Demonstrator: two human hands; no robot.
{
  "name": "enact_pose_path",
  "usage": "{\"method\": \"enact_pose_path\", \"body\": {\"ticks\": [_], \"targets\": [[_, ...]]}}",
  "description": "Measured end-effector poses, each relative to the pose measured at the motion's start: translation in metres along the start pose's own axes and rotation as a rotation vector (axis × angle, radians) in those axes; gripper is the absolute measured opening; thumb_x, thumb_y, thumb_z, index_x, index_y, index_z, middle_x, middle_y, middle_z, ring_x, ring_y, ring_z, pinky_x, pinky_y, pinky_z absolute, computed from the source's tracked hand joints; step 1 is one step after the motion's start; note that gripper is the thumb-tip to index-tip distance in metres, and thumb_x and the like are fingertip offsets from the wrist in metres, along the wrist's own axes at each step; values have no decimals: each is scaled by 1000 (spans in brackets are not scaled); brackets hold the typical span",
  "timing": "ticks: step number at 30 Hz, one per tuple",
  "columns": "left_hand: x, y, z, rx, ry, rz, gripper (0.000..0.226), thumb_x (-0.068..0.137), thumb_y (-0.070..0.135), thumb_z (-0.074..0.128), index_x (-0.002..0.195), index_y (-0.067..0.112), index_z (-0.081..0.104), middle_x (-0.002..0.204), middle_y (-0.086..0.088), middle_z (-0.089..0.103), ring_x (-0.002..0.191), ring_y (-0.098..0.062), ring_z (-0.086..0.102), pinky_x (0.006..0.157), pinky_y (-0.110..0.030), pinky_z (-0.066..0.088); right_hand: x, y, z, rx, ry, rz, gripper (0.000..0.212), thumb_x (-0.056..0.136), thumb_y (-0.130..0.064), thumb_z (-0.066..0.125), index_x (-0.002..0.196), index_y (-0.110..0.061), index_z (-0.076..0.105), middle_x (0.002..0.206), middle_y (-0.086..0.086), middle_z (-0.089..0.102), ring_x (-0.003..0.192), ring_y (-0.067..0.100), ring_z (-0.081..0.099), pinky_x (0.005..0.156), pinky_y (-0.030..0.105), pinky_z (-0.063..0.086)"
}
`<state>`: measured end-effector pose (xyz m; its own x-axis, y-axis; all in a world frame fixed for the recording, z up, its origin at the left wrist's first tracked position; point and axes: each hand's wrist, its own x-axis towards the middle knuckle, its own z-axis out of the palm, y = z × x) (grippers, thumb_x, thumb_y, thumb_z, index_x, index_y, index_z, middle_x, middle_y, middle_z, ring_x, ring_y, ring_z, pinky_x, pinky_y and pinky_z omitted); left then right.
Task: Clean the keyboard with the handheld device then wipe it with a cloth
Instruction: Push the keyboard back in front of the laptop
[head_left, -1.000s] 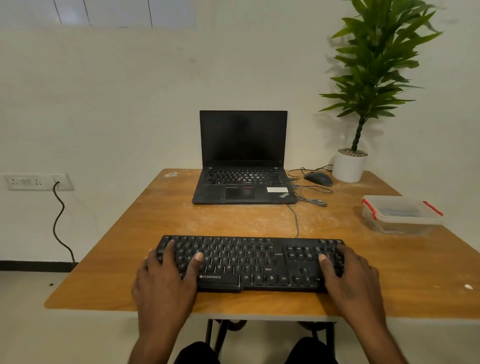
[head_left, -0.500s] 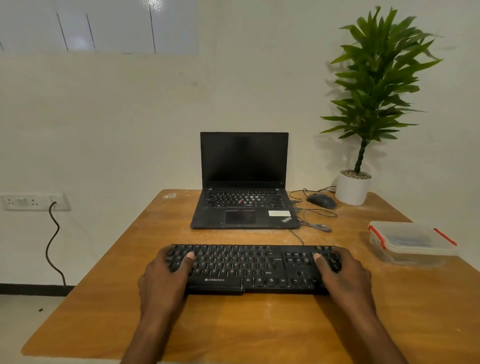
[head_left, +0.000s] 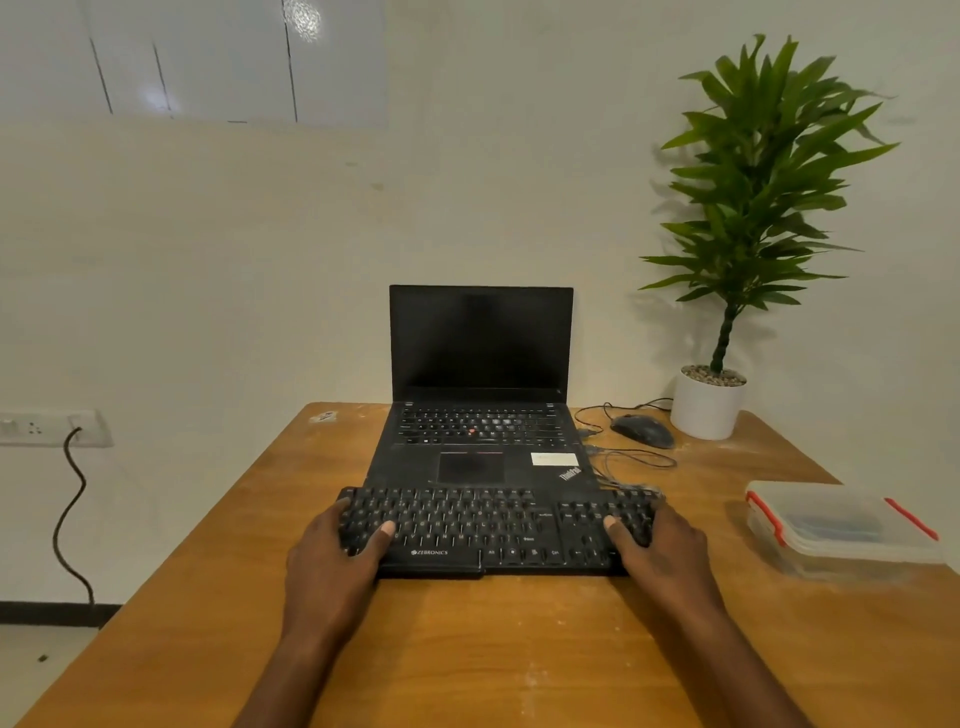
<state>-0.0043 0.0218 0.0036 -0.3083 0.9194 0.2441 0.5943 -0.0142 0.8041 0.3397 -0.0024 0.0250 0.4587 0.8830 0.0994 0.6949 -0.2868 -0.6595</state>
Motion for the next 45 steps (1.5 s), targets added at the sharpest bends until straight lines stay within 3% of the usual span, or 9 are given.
{"method": "enact_pose_path", "body": {"ticks": [6, 9, 13, 16, 24, 33, 38, 42, 45], "targets": [[-5, 2, 0, 84, 34, 22, 73, 90, 63, 63, 149, 22, 46, 139, -2, 60, 124, -26, 57, 100, -50, 53, -1, -1, 2, -12, -9, -21, 81, 94, -58, 58, 155, -13, 29, 156, 8, 39, 143, 29, 31, 115, 47, 36], [-7, 5, -1, 131, 47, 32, 66, 93, 55, 63, 146, 18, 50, 136, -9, 63, 120, -31, 60, 98, -51, 52, -7, 0, -12, 124, 0, -59, 70, 95, -52, 59, 151, -17, 37, 152, 4, 44, 142, 25, 34, 112, 44, 39], [-8, 10, 2, 187, 44, 38, 64, 95, 53, 61, 145, 14, 51, 136, -14, 63, 119, -37, 60, 97, -54, 50, -10, 20, -46, -51, 374, -128, 52, 97, -35, 61, 144, -17, 49, 149, 4, 47, 139, 21, 37, 111, 41, 41], [-6, 9, 6, 247, 32, 57, 70, 93, 56, 61, 144, 9, 51, 136, -20, 61, 118, -42, 59, 100, -57, 49, 1, 42, -70, -300, 469, -47, 54, 97, -33, 60, 147, -16, 47, 154, 7, 43, 144, 25, 32, 120, 45, 30], [-2, 5, 12, 306, 35, 60, 84, 86, 69, 52, 147, 11, 47, 135, -21, 60, 117, -45, 58, 99, -59, 50, 21, 74, -76, -533, 308, 99, 57, 104, -38, 48, 157, -27, 31, 165, 5, 26, 155, 29, 13, 123, 57, -5], [-3, 1, 13, 261, 37, 79, 75, 92, 61, 59, 146, 10, 49, 136, -17, 61, 120, -40, 57, 102, -55, 49, 16, 66, -76, -520, 285, 68, 59, 105, -40, 45, 159, -26, 26, 167, 5, 21, 155, 29, 11, 123, 59, -3], [0, -6, 15, 255, 47, 93, 83, 88, 72, 49, 146, 12, 47, 136, -16, 60, 120, -37, 57, 102, -54, 50, -13, 35, -54, -367, 265, -167, 59, 105, -47, 37, 158, -23, 29, 167, 4, 21, 155, 22, 10, 126, 51, -3], [-8, 2, 16, 474, 48, 268, 90, 88, 81, 39, 156, 22, 33, 161, -12, 35, 151, -33, 26, 122, -57, 17, -45, -1, -23, -227, 111, -298, 62, 105, -55, 31, 159, -26, 23, 168, -4, 14, 155, 14, 4, 126, 45, -8], [-22, 13, 20, 586, 5, 461, 95, 87, 89, 24, 162, 30, 20, 170, -3, 17, 158, -23, 4, 125, -53, -2, -64, -19, -1, -251, -33, -358, 65, 104, -59, 24, 160, -30, 13, 168, -9, 1, 154, 10, -7, 124, 44, -13]]}}
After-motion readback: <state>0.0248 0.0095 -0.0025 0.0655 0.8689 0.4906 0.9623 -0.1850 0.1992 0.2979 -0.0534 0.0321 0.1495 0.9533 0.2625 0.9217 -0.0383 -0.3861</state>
